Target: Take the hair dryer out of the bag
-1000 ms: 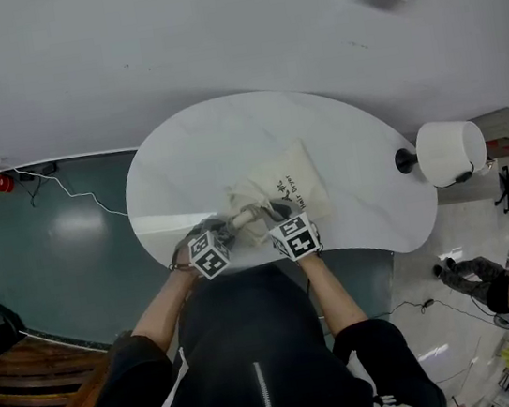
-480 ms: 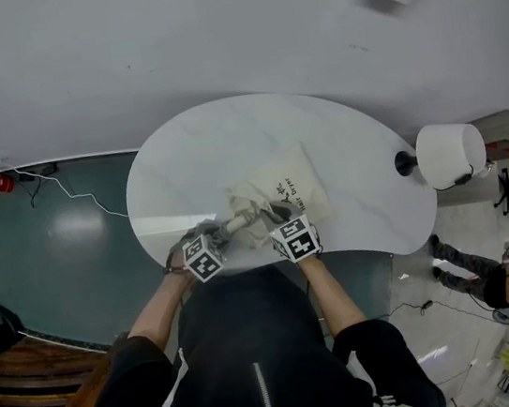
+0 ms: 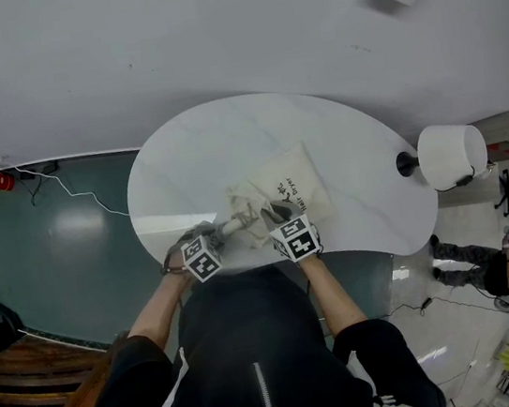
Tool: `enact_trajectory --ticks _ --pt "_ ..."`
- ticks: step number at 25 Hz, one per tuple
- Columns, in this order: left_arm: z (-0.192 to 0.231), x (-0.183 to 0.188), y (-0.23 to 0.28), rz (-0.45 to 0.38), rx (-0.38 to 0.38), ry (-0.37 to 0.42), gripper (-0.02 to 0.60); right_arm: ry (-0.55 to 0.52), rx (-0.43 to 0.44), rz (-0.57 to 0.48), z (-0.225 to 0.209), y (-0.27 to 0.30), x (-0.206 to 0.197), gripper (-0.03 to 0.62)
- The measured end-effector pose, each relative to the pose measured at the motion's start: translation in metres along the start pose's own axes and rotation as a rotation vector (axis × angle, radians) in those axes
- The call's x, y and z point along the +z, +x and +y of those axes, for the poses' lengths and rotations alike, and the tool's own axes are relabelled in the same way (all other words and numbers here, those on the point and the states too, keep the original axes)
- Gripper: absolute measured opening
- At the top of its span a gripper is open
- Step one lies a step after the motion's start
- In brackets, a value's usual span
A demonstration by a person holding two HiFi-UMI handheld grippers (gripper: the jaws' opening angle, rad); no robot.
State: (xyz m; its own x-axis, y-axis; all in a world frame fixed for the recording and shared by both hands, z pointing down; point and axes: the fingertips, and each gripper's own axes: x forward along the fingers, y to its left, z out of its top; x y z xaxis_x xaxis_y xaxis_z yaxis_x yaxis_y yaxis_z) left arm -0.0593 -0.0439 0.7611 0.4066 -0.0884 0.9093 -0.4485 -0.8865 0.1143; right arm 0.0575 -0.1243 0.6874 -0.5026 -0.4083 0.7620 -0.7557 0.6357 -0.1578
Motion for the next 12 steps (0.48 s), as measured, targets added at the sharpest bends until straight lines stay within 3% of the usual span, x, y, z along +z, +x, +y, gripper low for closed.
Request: enact_trajectory --ticks 6,12 --pt "-0.002 -0.004 0.005 0.026 -0.004 0.033 0.189 -0.001 0.004 0.000 0.001 0.001 0.000 0.063" --pt "0.001 0.002 -0.008 -0.010 0.008 0.034 0.189 -0.001 0.009 0.001 0.001 0.000 0.000 0.063"
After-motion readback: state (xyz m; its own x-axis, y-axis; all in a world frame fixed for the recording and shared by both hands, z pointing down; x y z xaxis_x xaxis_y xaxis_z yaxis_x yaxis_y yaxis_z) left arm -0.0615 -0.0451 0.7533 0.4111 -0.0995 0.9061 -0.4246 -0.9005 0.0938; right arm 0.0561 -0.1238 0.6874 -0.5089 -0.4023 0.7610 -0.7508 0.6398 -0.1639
